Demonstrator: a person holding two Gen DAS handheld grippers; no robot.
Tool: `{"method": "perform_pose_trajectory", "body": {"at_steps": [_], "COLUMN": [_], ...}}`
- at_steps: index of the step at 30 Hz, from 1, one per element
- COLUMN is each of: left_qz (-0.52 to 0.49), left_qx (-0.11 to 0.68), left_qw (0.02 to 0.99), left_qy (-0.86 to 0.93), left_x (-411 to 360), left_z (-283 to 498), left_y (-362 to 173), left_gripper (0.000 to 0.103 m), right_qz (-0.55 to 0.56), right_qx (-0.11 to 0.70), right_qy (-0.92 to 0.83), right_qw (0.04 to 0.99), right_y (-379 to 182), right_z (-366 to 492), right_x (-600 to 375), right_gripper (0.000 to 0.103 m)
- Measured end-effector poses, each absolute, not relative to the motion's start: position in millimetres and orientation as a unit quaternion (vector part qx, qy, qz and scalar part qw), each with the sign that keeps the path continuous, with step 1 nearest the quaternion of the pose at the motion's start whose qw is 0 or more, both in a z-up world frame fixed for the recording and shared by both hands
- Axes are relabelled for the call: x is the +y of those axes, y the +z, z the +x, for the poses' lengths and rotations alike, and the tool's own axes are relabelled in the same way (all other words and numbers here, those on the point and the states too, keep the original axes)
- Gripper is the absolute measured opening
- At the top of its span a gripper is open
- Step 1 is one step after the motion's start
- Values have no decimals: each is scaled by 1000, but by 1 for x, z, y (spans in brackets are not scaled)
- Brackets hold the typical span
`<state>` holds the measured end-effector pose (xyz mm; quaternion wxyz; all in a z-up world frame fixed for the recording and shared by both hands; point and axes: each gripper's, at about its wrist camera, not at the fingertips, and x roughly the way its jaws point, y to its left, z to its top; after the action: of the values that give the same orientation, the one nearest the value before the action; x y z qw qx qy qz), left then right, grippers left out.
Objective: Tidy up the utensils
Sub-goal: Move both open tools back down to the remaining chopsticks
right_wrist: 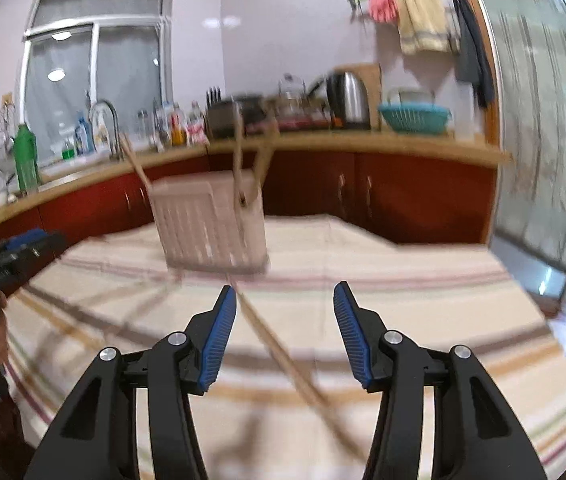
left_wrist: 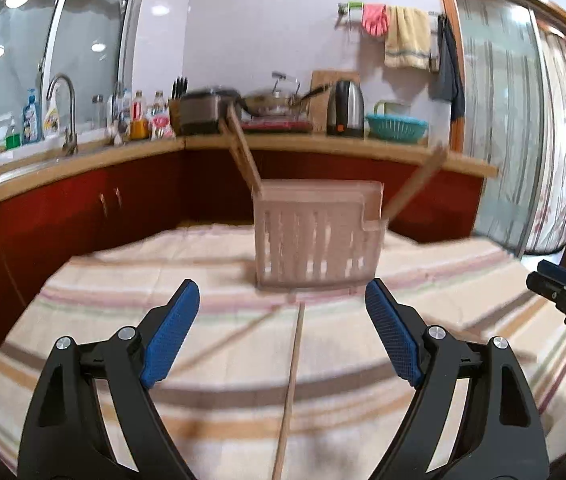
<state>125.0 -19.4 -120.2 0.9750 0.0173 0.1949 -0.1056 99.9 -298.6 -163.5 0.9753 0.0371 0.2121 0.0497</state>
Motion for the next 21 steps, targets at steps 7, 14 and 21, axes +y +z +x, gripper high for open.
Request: {"method": "perform_pose_trajectory", "body": {"at_steps": [7,14,21], "left_qz": [16,10,13], "left_qx": [250,285,300], "left_qw": [964,955,950], "left_qy": [-89,-84,-86], "left_x": [-7,-2,-3], "left_z": [102,94,94], "left_y": [-164,-187,-198], "left_gripper": [83,83,83], "right_qz": [55,73,78], "right_qx": [274,297,318], "right_qy": [26,-4,9], "right_qw": [960,952,945], "right_y": [-219,-240,-250], "right_z": [79,75,75], "right_x": [-314,-332,-326], "right_gripper": [45,44,27]}}
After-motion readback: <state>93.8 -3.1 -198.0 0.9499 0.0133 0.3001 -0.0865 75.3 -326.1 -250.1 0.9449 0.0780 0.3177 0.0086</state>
